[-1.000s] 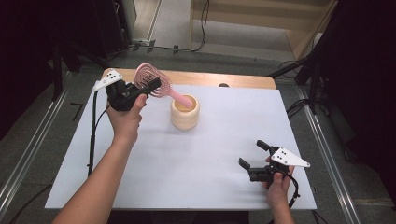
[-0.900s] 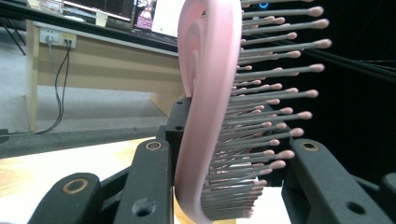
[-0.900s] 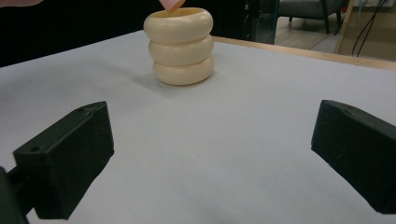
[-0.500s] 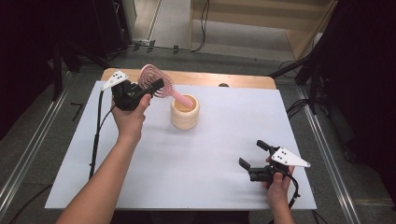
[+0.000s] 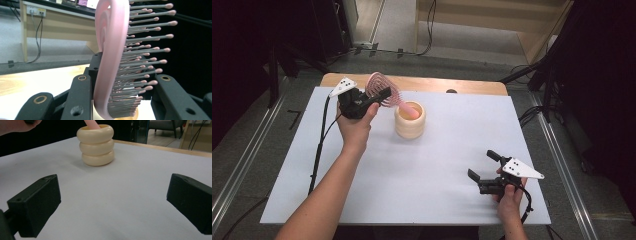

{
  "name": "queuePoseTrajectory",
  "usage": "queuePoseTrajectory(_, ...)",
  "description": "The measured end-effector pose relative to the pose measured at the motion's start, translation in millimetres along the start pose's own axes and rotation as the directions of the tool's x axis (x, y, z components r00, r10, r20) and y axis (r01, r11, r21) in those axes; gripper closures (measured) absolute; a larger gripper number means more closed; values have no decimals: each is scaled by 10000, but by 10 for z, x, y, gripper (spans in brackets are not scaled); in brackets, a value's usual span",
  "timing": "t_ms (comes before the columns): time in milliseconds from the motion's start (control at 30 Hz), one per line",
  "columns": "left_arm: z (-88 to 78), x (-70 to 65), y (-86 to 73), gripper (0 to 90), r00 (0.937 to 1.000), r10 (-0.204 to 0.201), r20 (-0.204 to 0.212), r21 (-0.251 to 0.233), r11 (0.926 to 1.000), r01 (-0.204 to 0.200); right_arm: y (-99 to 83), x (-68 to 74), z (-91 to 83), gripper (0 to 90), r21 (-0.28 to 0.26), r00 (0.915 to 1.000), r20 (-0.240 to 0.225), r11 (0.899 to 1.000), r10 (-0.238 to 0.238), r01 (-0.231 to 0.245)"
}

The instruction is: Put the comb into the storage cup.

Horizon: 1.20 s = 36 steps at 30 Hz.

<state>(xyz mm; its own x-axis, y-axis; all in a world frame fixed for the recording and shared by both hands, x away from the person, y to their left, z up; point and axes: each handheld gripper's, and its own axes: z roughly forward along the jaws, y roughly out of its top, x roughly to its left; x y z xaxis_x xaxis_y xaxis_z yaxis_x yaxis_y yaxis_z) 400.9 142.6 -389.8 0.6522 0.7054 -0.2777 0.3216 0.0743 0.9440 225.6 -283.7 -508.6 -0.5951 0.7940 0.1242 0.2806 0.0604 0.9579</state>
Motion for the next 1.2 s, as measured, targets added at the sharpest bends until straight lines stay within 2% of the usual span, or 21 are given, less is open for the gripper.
queuePoseTrajectory(600, 135, 18, -105, 650, 9999, -25, -129, 716, 9974, 35, -4, -3, 9, 0, 8, 10000, 1, 10000, 14, -14)
queuePoseTrajectory(1033, 264, 54, -197, 642, 9984, -224, -528, 1322, 9908, 292, -6, -8, 8, 0, -13, 10000, -14, 10000, 70, -70)
queuePoseTrajectory(1200, 304, 76, -228, 630, 9980, -504, -374, 1418, 9883, 552, -7, -15, 2, 0, -37, 10000, 22, 10000, 70, -70)
